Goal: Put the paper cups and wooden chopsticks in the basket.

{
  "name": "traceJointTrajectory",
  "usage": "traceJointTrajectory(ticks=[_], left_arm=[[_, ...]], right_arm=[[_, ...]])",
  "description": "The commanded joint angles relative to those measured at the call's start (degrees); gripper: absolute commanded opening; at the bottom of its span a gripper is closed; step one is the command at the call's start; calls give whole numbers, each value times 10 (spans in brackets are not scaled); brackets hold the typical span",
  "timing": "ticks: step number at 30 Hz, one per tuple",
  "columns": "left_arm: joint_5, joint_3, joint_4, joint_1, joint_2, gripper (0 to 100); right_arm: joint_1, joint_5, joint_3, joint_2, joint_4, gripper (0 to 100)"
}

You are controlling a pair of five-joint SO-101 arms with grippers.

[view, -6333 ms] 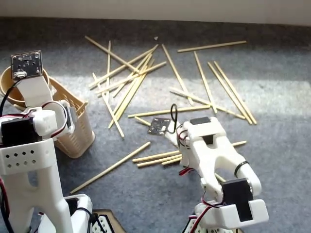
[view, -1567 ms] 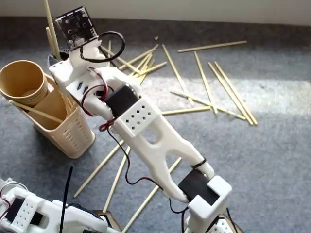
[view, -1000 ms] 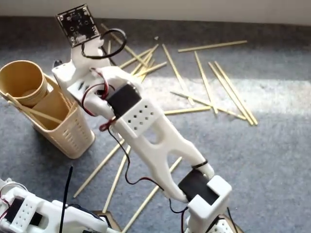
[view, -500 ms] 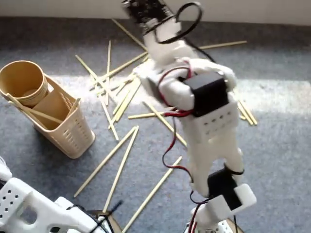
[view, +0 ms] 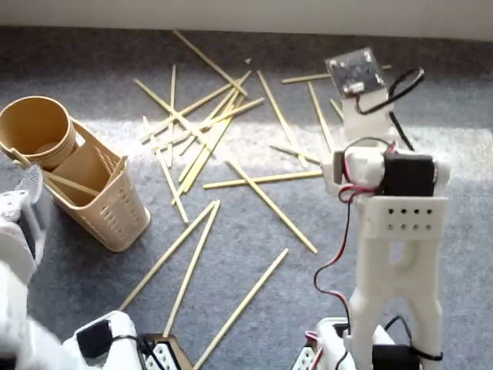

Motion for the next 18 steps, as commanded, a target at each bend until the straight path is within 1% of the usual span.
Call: traceJointTrajectory(ticks=[1,4,7,10,13,16,18], left_arm=[[5,-15,4,12,96,367],[7,-42,-2,-15,120,369],[17,-96,-3,-21,138,369],[17,-116,11,-11,147,369],[16,-113,25,60,127,369],[16,-88,27,157,90,369],[16,-42,28,224,61,369]], right_arm=[[17,10,269,-102,-167,59],[29,11,414,-171,-224,59],[54,42,483,-225,-233,59],[65,48,532,-269,-233,59],[69,49,575,-297,-234,59],[69,48,611,-313,-235,59],[72,48,630,-322,-235,59]])
